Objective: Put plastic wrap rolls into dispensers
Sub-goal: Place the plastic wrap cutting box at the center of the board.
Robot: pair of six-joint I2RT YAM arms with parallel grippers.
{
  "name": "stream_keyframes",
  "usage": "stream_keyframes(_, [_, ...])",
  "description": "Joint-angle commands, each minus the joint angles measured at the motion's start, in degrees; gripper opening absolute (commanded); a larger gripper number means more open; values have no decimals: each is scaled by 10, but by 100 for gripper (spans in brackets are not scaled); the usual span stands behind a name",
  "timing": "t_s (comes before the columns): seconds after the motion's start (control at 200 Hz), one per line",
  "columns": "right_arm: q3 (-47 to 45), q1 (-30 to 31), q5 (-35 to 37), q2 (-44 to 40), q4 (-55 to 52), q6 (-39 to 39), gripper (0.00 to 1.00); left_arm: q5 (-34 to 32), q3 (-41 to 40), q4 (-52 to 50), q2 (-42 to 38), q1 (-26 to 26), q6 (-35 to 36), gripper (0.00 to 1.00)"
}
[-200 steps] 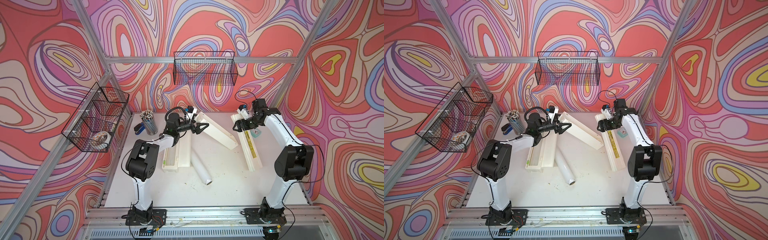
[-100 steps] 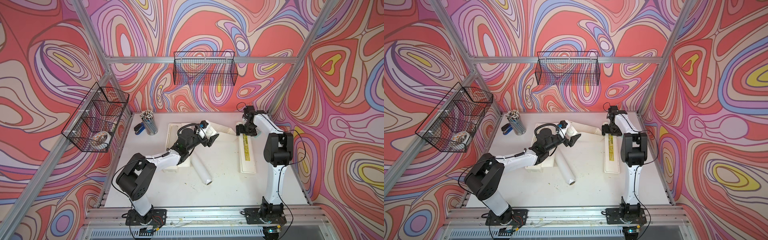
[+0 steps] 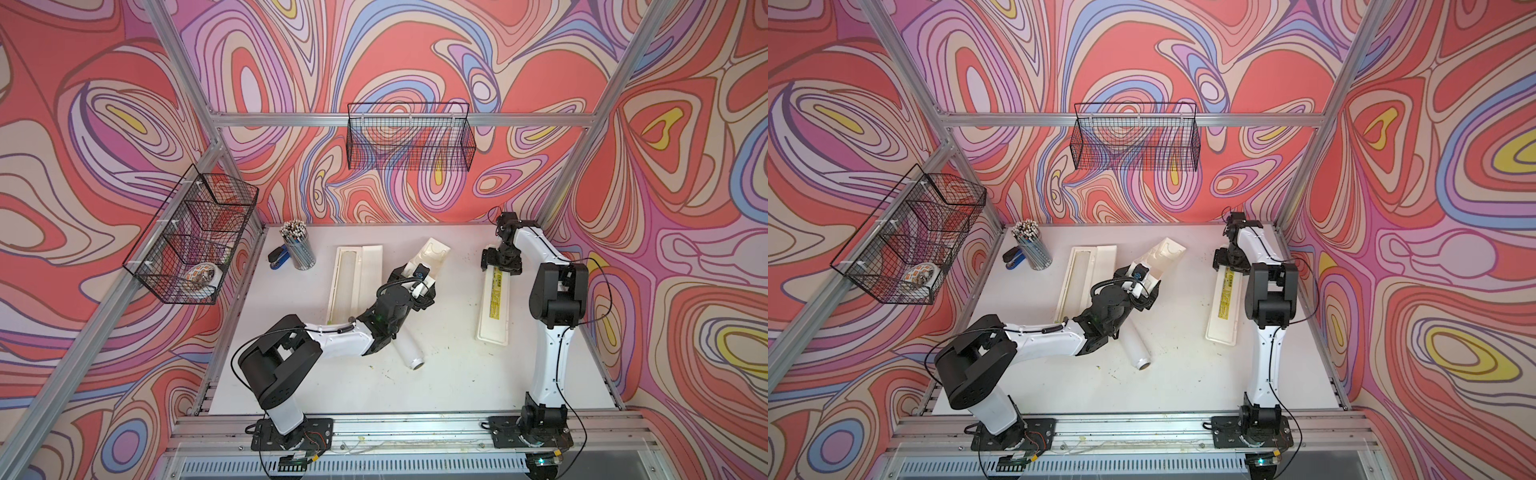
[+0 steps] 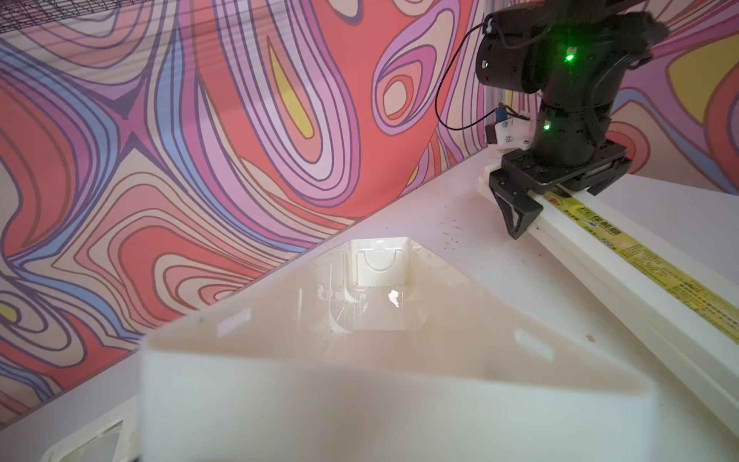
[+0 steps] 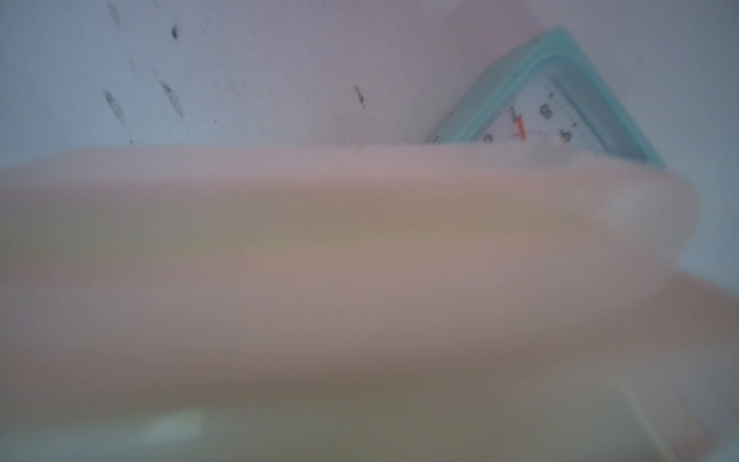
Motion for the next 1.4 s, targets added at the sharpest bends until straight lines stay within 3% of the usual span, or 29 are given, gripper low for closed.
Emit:
stream_keyframes(0.0, [-2, 3, -45, 22, 7, 2, 39, -49, 38, -156, 33, -31, -45, 0])
stream_keyframes(0.065, [-24, 4, -51, 17, 28, 7, 44, -73, 66, -223, 45, -58, -90, 0])
stream_keyframes(0.195, [-63, 5, -62, 4, 58, 8, 66, -73, 121, -368, 68, -93, -203, 0])
stream_keyframes(0.235, [-70, 5, -64, 0, 64, 6, 73, -62, 137, -407, 78, -95, -240, 5])
stream_keyframes(0.265, [-72, 5, -65, -1, 66, 6, 95, -55, 149, -439, 85, -96, -269, 6])
stream_keyframes(0.285, [-72, 5, -66, -1, 67, 6, 98, -53, 157, -460, 90, -97, -287, 6])
stream_keyframes(0.446, [-85, 4, -81, -22, 81, 10, 98, -37, 172, -547, 116, -102, -363, 11])
stream_keyframes(0.691, [-105, 5, -104, -46, 101, 11, 98, 40, 198, -631, 161, -108, -432, 33])
stream_keyframes(0.781, [-113, 5, -90, -69, 111, 9, 98, 51, 195, -649, 163, -115, -447, 51])
stream_keyframes(0.831, [-114, 5, -88, -81, 115, 8, 98, 60, 200, -665, 163, -117, -448, 69])
stream_keyframes(0.891, [-108, 5, -87, -88, 112, 6, 98, 64, 202, -683, 158, -119, -449, 82])
stream_keyframes(0.931, [-104, 5, -85, -91, 108, 4, 98, 62, 200, -690, 150, -121, -455, 99])
stream_keyframes(1.187, [-111, 5, -91, -106, 124, 5, 98, 19, 214, -756, 81, -125, -499, 100])
stream_keyframes(1.397, [-103, 5, -89, -58, 110, 2, 98, -2, 233, -844, 48, -125, -528, 100])
